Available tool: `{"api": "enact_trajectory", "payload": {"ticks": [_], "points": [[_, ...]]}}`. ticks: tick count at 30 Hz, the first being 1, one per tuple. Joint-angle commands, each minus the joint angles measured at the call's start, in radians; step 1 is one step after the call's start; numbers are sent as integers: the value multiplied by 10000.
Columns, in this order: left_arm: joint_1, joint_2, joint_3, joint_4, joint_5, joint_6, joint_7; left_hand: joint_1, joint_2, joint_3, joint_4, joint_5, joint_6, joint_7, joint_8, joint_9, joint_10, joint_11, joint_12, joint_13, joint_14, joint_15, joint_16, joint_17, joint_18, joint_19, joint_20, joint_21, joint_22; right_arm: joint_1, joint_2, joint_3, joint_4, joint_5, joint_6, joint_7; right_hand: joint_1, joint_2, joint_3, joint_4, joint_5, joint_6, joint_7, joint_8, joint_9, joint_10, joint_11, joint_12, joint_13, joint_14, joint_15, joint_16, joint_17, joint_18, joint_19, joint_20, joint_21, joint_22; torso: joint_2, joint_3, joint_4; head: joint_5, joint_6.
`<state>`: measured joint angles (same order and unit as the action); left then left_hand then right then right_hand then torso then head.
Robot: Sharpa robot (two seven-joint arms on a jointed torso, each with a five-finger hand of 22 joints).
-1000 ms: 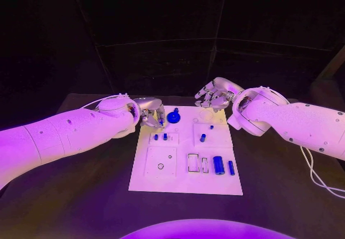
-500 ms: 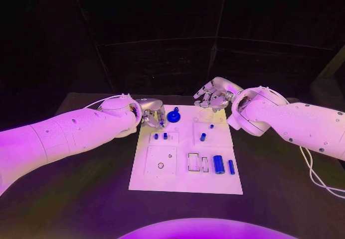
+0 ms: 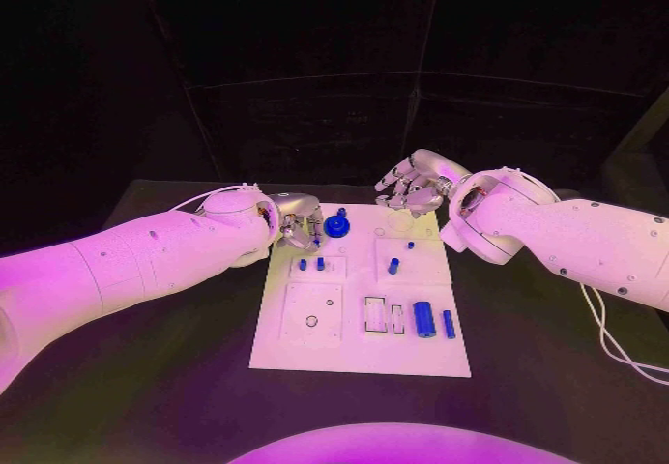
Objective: Assemble the parts on the task board
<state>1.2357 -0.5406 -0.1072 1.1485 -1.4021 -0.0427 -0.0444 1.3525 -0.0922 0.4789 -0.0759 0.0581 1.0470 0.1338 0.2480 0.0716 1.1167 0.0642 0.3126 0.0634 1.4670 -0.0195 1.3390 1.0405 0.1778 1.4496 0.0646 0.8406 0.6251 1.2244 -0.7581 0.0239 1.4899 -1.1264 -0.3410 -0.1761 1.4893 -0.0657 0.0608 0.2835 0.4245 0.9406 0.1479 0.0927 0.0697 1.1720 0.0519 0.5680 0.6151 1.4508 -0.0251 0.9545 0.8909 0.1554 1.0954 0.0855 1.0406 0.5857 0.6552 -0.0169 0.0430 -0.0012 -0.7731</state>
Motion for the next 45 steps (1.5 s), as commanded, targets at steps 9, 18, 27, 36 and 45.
{"api": "enact_trajectory", "payload": {"ticks": [9, 18, 27, 36, 45], "points": [[3, 84, 3, -76, 40, 472, -236, -73, -108, -58, -57, 12, 14, -6, -142, -6, 61, -2, -149, 8, 127, -60, 19, -49, -201, 48, 23, 54, 26, 17, 23, 6, 10, 9, -1, 92, -66, 14, 44, -2, 54, 92, 8, 5, -8, -45, 24, -45, -14, 7, 20, -33, 6, 167, -36, 6, -35, -10, 1, -3, 3, -15, -22], [4, 74, 3, -76, 40, 477, -262, -377, -453, -399, -9, 15, -710, 146, -776, -101, -418, 184, -687, -12, 56, 83, -92, -331, -228, 1, 106, -4, 23, 17, 14, 6, 9, 9, -4, 91, -66, 14, 44, -2, 54, 92, 8, 5, -8, -45, 24, -45, -14, 7, 20, -33, 6, 167, -36, 6, -35, -10, -2, -4, 12, -35, -35], [2, 3, 5, -2, 41, 82, -237, -312, -467, -829, -48, 5, -1174, 263, -1216, -73, -1223, 331, -1171, 0, 12, 188, -173, -562, -197, -63, 212, -240, -188, 17, 10, 6, -28, 9, 2, 94, -42, 27, 80, -9, 88, 89, 11, 3, -9, -56, 24, -46, -30, 6, 20, -69, -18, 171, -40, 5, -63, -43, 0, -9, 2, -32, -46], [1, -232, 19, 187, 104, -170, -277, -208, -394, -1161, -89, 7, -1363, 255, -1401, -69, -1604, 365, -1227, 12, 6, 214, -174, -625, -156, -78, 249, -425, -373, 17, -10, 6, -151, -394, 217, -101, -20, -25, 158, -3, 240, -3, 47, -45, -26, -315, 65, -193, -145, 59, 39, 20, 116, 159, 15, 10, -75, -22, -14, -3, 12, 15, -62], [69, -1053, 287, 469, 1767, -1347, 289, 13, 109, -1064, -84, 23, -665, 371, -1088, 51, -992, 391, -777, 106, 38, 237, -64, -471, -152, -63, 280, -458, -371, -16, -145, 4, -549, -2297, 1045, -227, 576, -172, 575, -282, -835, 441, -15, 176, 55, -1446, 152, -1507, -1329, 330, 90, 692, 750, 41, 566, 57, 446, 762, -32, -4, 39, -13, -15]]}}
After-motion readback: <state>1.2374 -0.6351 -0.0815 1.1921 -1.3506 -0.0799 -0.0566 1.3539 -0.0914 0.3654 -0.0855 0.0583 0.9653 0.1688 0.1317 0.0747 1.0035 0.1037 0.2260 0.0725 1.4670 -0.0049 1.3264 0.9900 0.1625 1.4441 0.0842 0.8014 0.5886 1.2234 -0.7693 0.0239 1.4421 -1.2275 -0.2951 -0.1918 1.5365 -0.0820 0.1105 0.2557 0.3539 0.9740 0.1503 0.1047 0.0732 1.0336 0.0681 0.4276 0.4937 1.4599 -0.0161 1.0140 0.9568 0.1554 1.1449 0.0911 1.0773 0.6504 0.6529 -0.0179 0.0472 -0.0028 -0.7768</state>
